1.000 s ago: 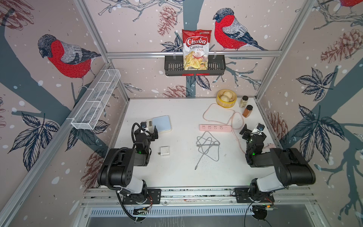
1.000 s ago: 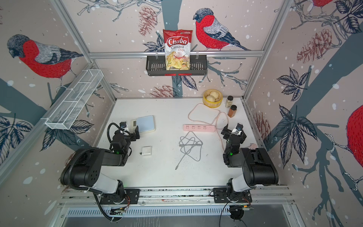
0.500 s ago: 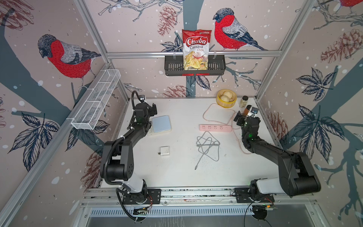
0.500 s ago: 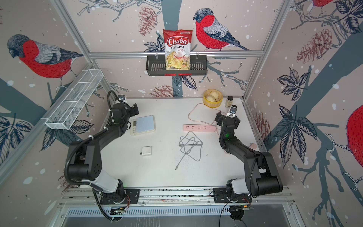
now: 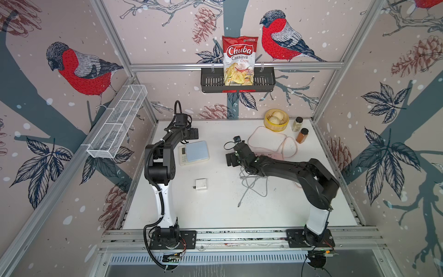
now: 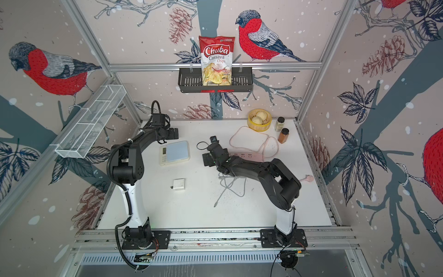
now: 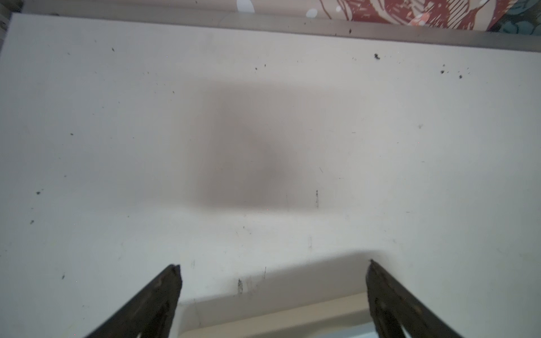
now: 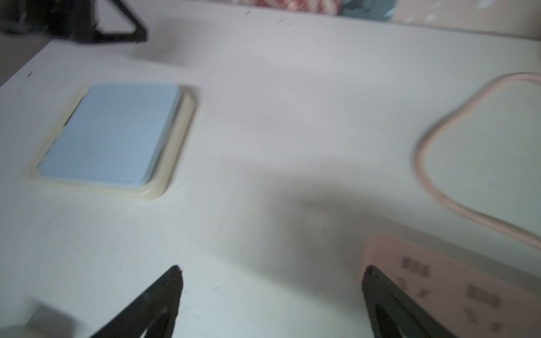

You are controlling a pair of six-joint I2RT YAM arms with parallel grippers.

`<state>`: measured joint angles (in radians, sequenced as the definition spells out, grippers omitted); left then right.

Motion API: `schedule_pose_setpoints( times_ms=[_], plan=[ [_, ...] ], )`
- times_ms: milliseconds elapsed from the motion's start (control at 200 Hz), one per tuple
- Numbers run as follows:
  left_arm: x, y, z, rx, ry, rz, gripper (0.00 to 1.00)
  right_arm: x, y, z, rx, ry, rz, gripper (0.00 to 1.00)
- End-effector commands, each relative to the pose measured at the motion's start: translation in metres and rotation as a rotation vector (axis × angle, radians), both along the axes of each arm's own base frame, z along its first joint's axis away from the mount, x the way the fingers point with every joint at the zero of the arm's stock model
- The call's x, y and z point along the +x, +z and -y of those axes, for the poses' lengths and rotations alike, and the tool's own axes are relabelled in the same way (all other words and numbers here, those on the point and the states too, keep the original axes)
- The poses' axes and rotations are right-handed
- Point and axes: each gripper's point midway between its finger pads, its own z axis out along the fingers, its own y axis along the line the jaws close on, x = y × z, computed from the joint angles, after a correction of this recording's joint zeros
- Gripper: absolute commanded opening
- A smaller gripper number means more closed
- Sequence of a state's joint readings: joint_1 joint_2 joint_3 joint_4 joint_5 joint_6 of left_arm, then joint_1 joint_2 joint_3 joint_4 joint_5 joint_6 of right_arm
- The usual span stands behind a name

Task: Charge the electronic scale
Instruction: Pick up the plug from the center of the board.

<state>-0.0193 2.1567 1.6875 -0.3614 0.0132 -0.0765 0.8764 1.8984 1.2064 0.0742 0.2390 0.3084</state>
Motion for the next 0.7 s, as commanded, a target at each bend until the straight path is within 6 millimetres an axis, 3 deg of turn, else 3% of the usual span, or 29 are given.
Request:
schedule_pose_setpoints(
  times_ms=[0, 120, 190, 305, 535, 610, 695],
  plan=[
    [-0.02, -0.01, 0.006, -0.046, -0.02, -0.109, 0.97, -0.03, -0.021, -0.042, -0.049, 0.173, -0.091, 0.93],
    [-0.044, 0.011, 0.003, -0.033, -0.01, -0.065, 0.97, -0.047, -0.021, -0.057, -0.043, 0.265, -0.122, 0.88],
    [-0.064, 0.027, 0.003, -0.045, 0.001, -0.037, 0.97, -0.051, -0.021, -0.048, -0.057, 0.252, -0.13, 0.85],
    [-0.109, 0.032, 0.014, -0.116, 0.007, -0.047, 0.96, -0.059, -0.016, -0.021, -0.068, 0.227, -0.144, 0.8],
    [-0.233, -0.008, 0.057, -0.138, 0.071, -0.252, 0.92, -0.079, -0.013, 0.021, -0.111, 0.183, -0.165, 0.75],
    [-0.276, -0.023, 0.069, -0.123, 0.085, -0.329, 0.93, -0.083, -0.009, 0.026, -0.059, 0.165, -0.169, 0.74],
    [-0.312, -0.034, 0.08, -0.132, 0.1, -0.367, 0.93, -0.086, -0.004, 0.029, -0.014, 0.147, -0.168, 0.74]
  ],
)
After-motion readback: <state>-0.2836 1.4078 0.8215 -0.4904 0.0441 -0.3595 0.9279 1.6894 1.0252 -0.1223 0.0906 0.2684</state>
